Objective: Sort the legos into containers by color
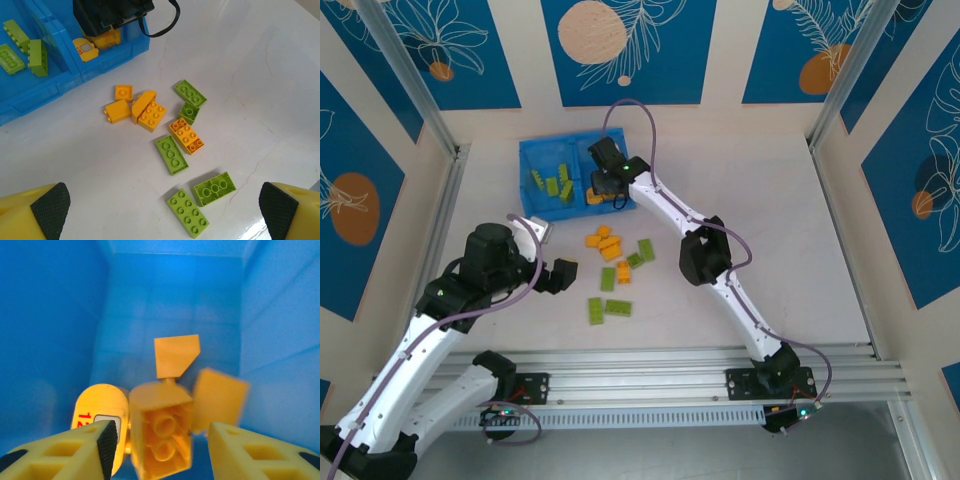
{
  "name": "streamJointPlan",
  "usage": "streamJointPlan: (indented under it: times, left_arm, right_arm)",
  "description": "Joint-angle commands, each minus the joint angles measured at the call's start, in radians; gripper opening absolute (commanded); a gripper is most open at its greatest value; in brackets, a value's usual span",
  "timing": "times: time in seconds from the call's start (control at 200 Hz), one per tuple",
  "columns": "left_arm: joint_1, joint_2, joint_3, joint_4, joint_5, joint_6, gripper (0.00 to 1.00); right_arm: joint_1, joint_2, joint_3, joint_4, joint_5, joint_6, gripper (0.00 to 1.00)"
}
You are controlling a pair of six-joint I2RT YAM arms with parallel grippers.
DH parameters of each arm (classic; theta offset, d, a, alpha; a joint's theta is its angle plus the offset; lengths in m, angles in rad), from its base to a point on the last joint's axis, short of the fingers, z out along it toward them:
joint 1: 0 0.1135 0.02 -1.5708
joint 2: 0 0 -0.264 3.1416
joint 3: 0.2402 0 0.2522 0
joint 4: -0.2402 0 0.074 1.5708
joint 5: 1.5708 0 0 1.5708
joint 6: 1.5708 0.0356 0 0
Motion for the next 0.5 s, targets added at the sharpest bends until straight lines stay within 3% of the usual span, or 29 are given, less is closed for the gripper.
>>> streamJointPlan:
  times: [0.0,0.29,0.495]
  left_arm:
    - [-0.008,-0.014,0.001,-0.008,-0.017,-0.026,1.0]
    - [-0.009,0.009,-0.001,0.002,-0.045,-0.095,1.0]
    - [-0.009,0.066,-0.014,0.0,-0.052,-0.266,1.0]
  right_arm:
    - [0.006,-0.053,0.081,0.053,-0.027,-0.029,0.58]
    - [0.031,-0.275,-0.017,-0.026,-0.086,0.067,0.57]
    - [-0.004,-0.609,-0.341,-0.057,-0.324,0.142,0.59]
